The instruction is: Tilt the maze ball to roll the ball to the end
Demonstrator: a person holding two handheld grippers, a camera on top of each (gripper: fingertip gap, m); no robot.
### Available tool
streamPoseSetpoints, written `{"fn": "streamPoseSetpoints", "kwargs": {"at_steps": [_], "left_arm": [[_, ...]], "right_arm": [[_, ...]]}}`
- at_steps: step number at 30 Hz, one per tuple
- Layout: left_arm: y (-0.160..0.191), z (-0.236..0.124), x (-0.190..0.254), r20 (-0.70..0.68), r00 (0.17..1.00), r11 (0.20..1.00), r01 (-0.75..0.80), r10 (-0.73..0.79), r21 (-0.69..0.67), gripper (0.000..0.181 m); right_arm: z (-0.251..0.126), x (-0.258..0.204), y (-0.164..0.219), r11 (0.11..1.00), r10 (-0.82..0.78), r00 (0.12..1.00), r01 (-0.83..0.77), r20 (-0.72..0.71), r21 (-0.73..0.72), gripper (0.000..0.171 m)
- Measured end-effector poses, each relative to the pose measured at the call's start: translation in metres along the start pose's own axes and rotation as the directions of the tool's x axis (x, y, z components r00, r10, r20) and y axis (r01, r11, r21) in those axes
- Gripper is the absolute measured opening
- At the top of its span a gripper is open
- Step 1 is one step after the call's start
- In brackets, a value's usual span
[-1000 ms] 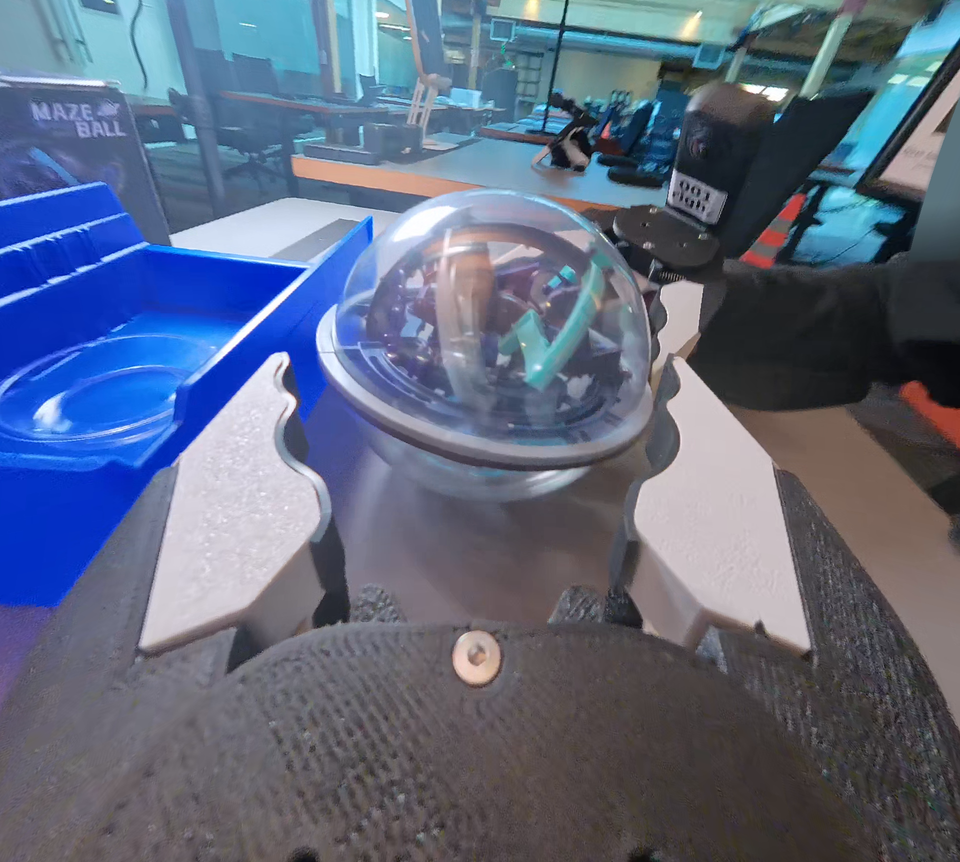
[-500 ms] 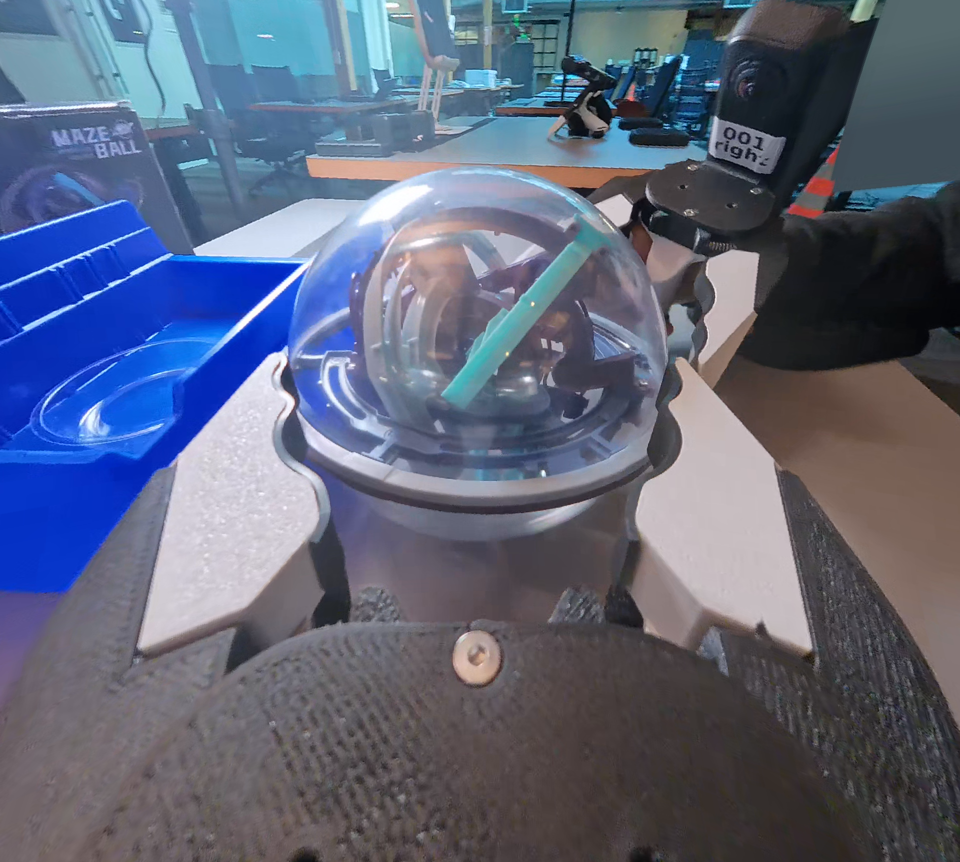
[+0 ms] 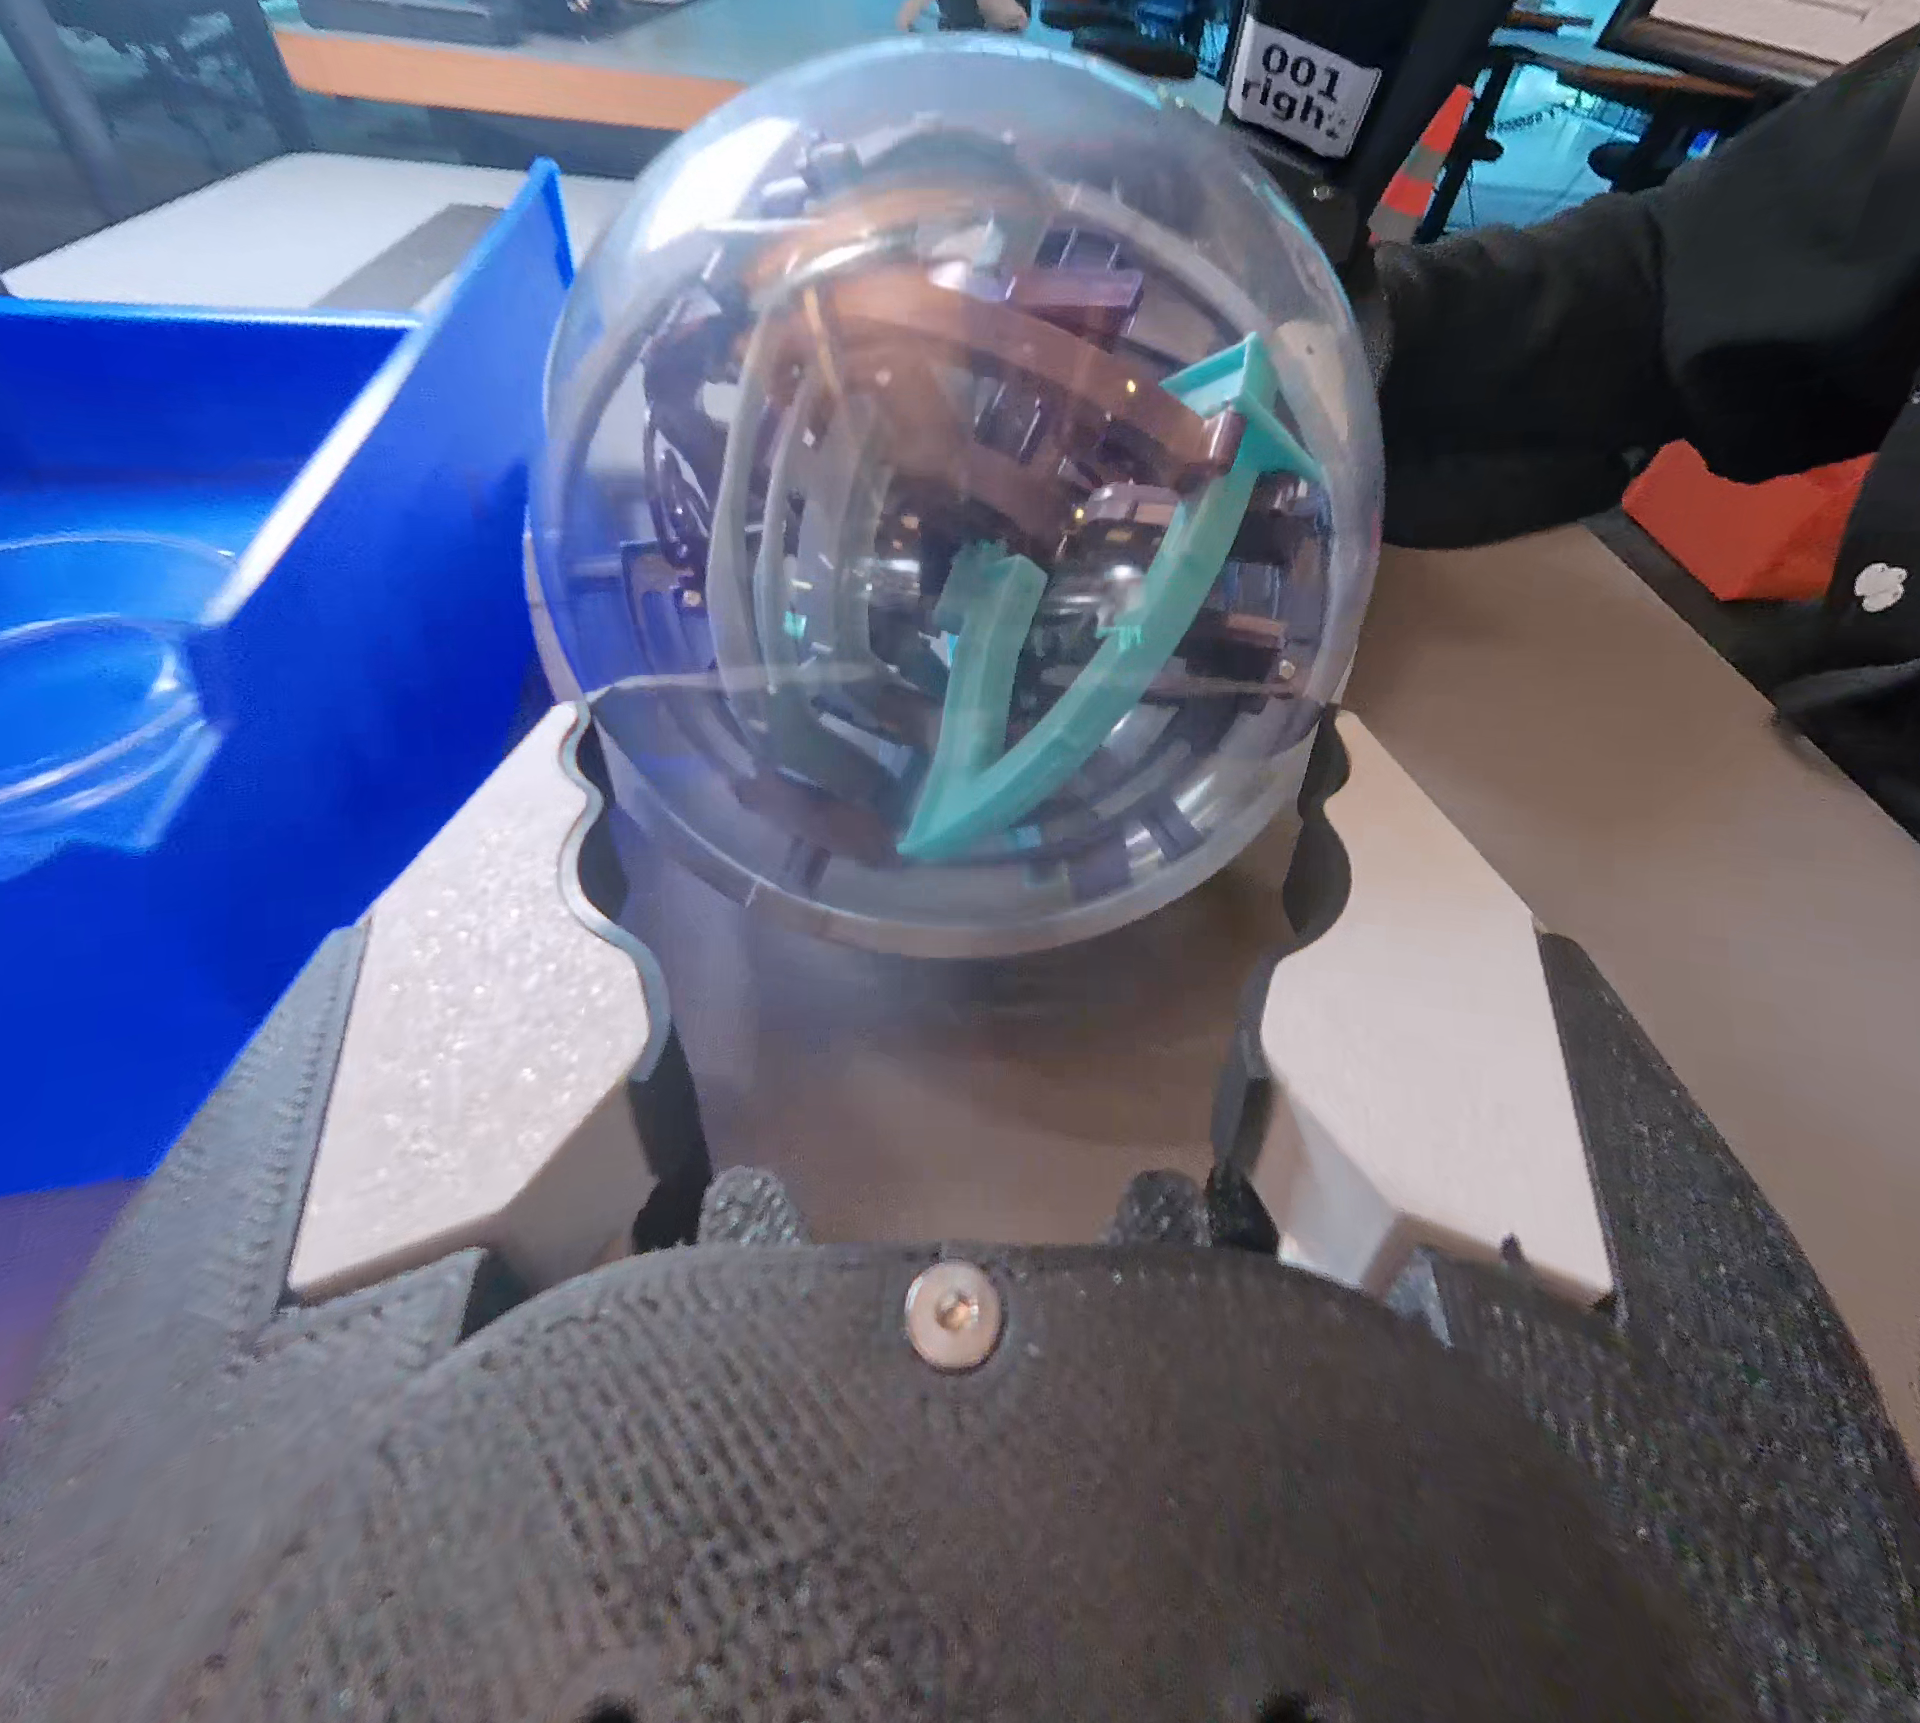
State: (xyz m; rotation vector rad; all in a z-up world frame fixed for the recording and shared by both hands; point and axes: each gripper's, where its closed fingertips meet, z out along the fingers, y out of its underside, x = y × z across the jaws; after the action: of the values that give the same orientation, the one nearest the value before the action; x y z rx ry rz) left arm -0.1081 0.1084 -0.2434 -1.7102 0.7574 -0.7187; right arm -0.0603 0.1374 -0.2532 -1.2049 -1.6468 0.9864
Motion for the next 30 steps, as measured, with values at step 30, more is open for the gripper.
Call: {"fn": "streamPoseSetpoints", "kwargs": {"at_steps": [30], "left_arm": [[-0.019,0.001,0.017,0.093,0.995,0.993,0.030,-0.040,0.111,0.134]], "right_arm": [[-0.016,-0.010,-0.029,0.986,0.093,0.993,-0.101,0.068,0.136,0.132]]}}
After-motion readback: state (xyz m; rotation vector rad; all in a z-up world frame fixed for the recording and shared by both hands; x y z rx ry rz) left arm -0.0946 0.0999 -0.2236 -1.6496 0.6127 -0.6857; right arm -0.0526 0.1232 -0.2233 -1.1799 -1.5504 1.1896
